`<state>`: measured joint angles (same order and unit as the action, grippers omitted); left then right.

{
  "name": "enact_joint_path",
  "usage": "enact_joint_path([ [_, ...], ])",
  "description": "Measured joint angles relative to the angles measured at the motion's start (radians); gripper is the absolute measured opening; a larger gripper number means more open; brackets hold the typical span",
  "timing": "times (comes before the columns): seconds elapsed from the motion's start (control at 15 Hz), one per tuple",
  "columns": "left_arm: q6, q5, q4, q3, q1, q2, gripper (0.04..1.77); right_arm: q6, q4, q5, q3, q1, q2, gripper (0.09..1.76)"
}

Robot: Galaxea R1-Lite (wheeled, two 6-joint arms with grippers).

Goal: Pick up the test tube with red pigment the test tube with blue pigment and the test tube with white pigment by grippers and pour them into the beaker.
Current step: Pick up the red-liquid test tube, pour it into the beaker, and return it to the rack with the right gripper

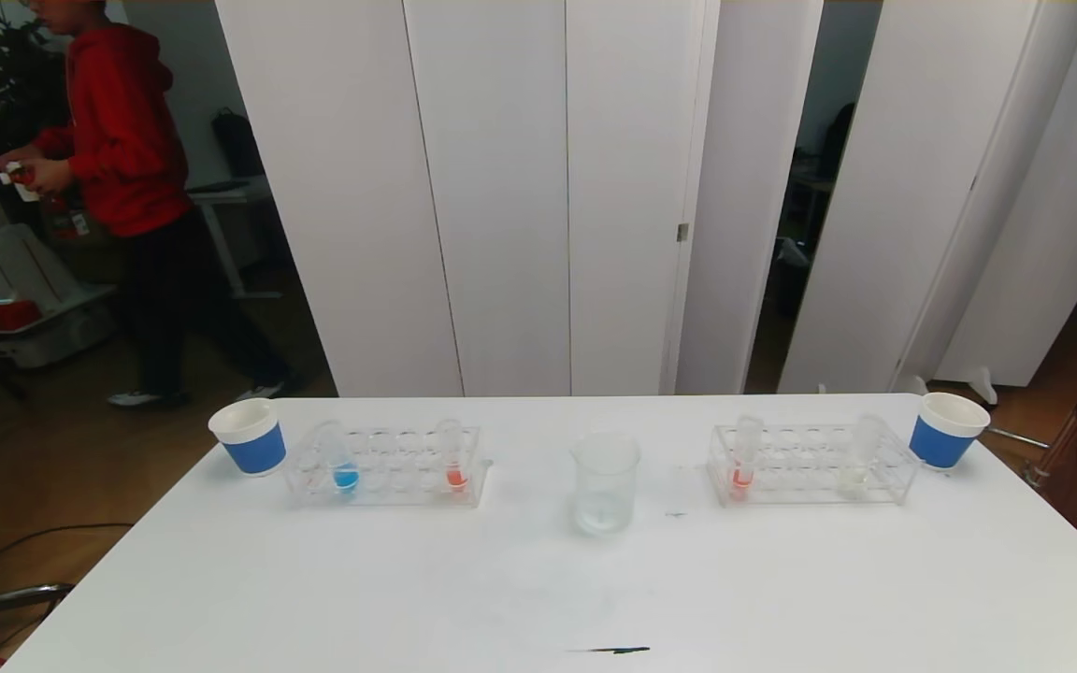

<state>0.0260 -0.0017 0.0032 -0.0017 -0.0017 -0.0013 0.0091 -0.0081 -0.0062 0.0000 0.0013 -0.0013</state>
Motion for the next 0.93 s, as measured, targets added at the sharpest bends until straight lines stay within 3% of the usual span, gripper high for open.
enact_joint_path([
  [0.2, 0.000, 0.000, 0.000, 0.000, 0.000, 0.000, 1.74, 0.002, 0.006, 0.000, -0.018, 0.000, 0.001, 1.75],
  [0.47, 0.000, 0.000, 0.000, 0.000, 0.000, 0.000, 1.74, 0.002, 0.056, 0.005, -0.146, 0.000, 0.038, 1.75],
  [0.93, 0.000, 0.000, 0.000, 0.000, 0.000, 0.000, 1.74, 0.005, 0.001, 0.011, -0.419, 0.030, 0.319, 1.75],
])
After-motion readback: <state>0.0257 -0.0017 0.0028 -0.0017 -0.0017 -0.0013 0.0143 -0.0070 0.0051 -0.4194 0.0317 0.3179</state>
